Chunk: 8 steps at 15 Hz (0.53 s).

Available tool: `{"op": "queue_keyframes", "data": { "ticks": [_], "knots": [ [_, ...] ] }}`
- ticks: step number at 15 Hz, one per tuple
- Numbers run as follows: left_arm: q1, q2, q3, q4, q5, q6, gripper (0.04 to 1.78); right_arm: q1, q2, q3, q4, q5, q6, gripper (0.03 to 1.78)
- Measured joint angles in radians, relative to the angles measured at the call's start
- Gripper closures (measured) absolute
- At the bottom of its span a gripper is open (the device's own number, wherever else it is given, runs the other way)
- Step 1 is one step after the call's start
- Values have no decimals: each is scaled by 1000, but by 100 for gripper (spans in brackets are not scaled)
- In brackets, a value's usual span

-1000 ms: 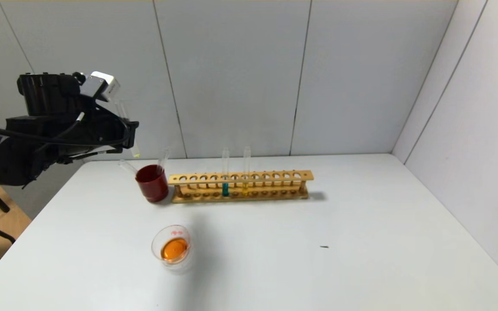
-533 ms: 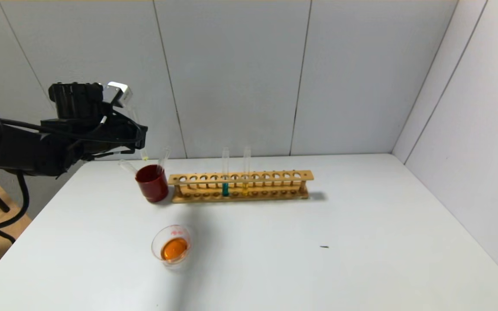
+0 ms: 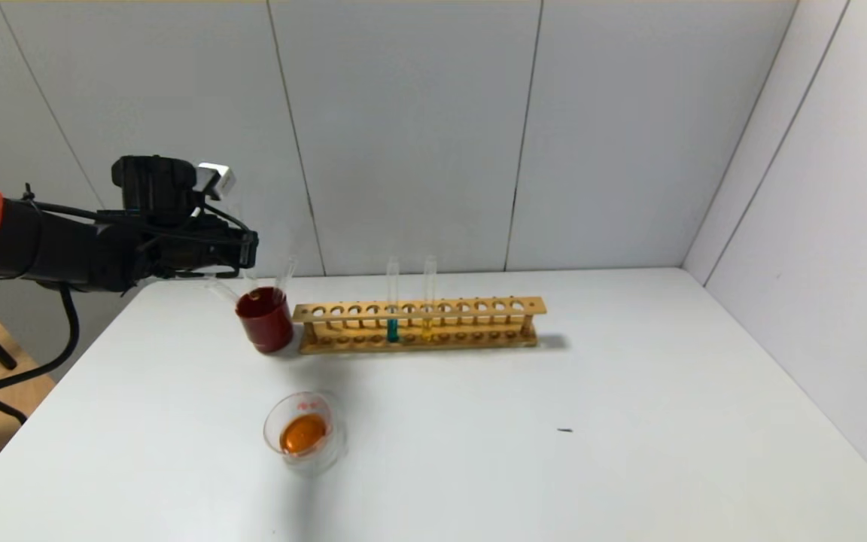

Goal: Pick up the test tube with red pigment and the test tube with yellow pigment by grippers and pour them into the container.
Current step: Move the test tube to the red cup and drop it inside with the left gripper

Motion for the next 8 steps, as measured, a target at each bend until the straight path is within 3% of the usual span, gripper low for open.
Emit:
{"op": "queue_keyframes", "data": {
  "ticks": [8],
  "knots": [
    [5,30,-49,89,-57,-63,150,0,0,0,0,0,0,6]
  ]
}}
